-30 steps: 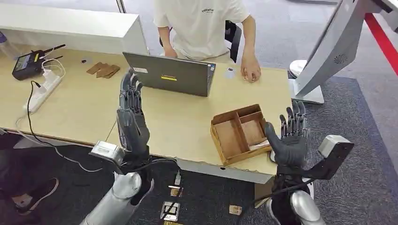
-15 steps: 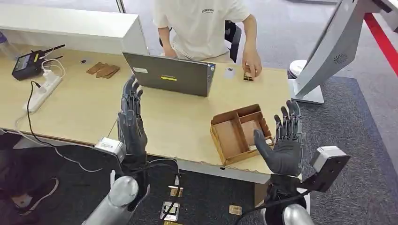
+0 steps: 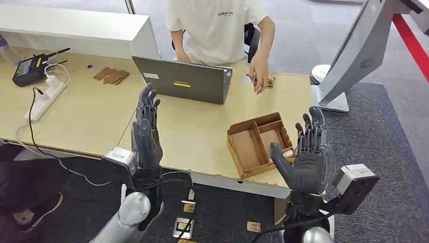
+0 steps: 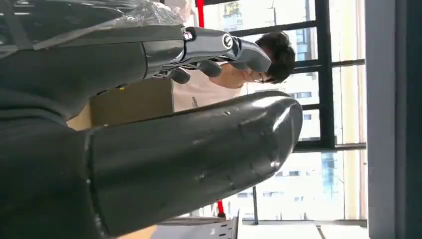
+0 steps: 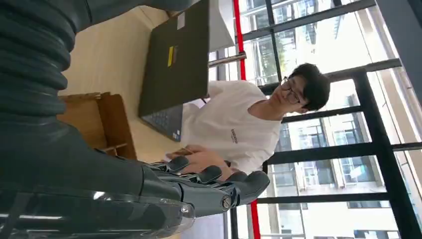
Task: Pass the card to the sensor for recognition and then transmit it.
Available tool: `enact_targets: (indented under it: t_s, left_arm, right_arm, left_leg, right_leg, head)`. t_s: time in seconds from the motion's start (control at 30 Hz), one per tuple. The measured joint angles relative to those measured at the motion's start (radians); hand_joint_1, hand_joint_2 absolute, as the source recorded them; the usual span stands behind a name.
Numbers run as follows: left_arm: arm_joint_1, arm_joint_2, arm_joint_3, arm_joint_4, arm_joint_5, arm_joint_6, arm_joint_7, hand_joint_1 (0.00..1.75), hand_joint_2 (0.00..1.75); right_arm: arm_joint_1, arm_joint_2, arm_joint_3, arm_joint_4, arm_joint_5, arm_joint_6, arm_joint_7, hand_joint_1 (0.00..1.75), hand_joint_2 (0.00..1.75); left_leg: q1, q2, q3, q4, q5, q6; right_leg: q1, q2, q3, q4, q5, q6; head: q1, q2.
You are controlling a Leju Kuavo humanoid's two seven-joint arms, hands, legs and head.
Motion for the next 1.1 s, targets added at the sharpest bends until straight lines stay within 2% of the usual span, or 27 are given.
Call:
enact_targets:
  t_s: [1.1]
  left_arm:
    - [-0.012, 0.003, -0.041, -0.008, 0.003, 0.0, 0.013, 0.0, 0.0]
  right_arm:
    - [0.016, -0.002, 0.007, -0.014, 0.0, 0.013, 0.044, 0.0, 1.75]
  left_leg:
    - [0.0, 0.0, 0.0, 0.0, 0.0, 0.0]
  right_leg:
    - [0.0, 0.0, 0.0, 0.0, 0.0, 0.0]
  head:
    - [0.0, 0.0]
